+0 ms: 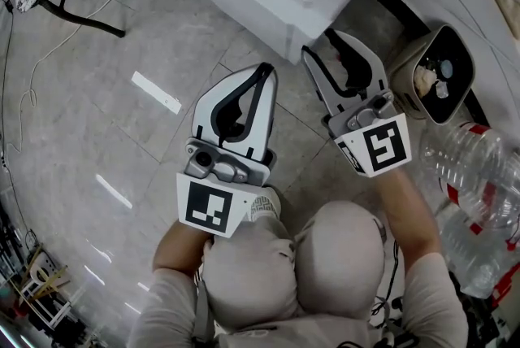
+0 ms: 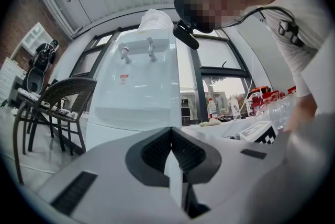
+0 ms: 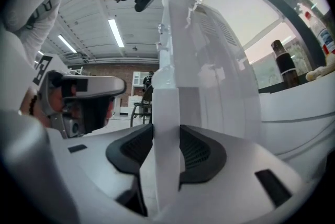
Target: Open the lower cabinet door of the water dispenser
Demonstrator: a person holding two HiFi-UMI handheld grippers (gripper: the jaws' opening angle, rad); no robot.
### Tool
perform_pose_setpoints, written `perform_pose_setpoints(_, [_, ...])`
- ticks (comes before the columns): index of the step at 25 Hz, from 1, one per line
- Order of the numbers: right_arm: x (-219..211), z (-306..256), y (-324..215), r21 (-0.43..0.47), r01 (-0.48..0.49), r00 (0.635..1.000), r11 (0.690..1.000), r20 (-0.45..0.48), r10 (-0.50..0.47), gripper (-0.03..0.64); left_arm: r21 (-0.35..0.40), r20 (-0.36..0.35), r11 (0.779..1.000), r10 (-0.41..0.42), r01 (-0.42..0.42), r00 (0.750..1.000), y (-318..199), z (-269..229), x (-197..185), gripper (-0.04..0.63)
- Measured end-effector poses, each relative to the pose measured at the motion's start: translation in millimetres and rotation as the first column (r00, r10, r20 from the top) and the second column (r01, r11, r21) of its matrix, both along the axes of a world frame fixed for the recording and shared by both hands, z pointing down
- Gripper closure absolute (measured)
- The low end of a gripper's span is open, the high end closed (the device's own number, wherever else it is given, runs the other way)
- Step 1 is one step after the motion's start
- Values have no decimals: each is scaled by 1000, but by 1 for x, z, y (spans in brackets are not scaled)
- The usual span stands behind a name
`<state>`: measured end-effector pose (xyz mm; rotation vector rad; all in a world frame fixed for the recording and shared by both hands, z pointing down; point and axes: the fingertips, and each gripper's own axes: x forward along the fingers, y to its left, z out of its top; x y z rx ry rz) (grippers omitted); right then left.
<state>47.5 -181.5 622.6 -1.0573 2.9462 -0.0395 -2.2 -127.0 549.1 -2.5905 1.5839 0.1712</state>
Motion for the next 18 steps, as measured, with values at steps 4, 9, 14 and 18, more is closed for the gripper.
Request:
perform_pose_setpoints(4, [-22,-5,27,13,109,994,994,28,-109,453,-18,14,999,-33,33,999,12,4,-13,591])
perform_pose_setpoints(9, [-44,-5,50,-15,230,972,973,42,-230,472,-47,45,991,-121,123,992,29,15,-43,591])
perform_pose_setpoints(14, [-75,-12,73,33,322,945,946,44,-323,558,-57,42,976,-208,210,977,41,20,-81,591])
perform_pose_setpoints(18, [-108,-14,89,26,384,922,923,36,-385,560,-43,41,960,-275,276,961,56,15,-109,591])
